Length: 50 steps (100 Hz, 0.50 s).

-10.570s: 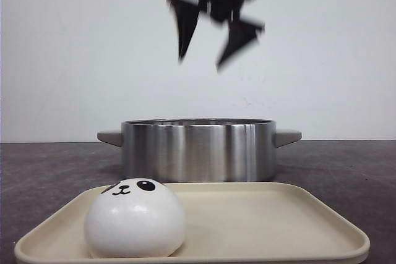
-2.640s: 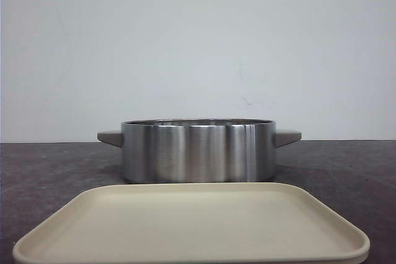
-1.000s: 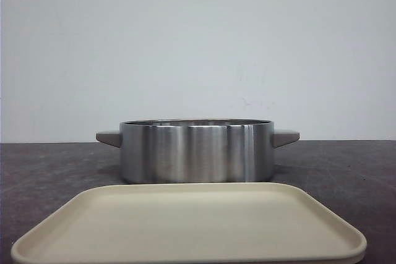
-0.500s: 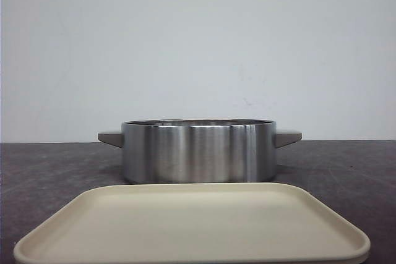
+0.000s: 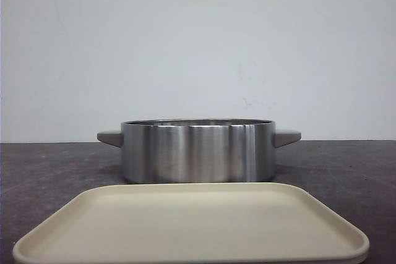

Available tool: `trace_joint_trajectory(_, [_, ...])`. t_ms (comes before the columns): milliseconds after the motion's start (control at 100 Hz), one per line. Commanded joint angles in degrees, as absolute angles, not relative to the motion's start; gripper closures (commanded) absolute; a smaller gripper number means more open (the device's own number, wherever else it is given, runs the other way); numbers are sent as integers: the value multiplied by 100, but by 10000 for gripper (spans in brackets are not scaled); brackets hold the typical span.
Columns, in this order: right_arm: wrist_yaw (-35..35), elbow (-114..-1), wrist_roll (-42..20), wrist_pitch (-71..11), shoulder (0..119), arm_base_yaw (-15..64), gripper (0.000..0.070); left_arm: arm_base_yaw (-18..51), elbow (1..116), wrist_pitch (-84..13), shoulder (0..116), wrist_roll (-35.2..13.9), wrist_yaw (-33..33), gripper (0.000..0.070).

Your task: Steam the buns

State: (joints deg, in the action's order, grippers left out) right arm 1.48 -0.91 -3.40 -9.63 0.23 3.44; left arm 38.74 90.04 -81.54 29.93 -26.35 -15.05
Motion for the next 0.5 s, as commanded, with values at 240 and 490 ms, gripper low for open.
trace_joint_trajectory(240, [148, -67, -342, -888, 21, 362, 688, 3900, 9135, -8396, 3006, -2646, -1522, 693])
trace_joint_trajectory(490, [148, -67, -342, -888, 21, 362, 688, 3820, 9109, -8355, 3006, -2410, -1675, 683])
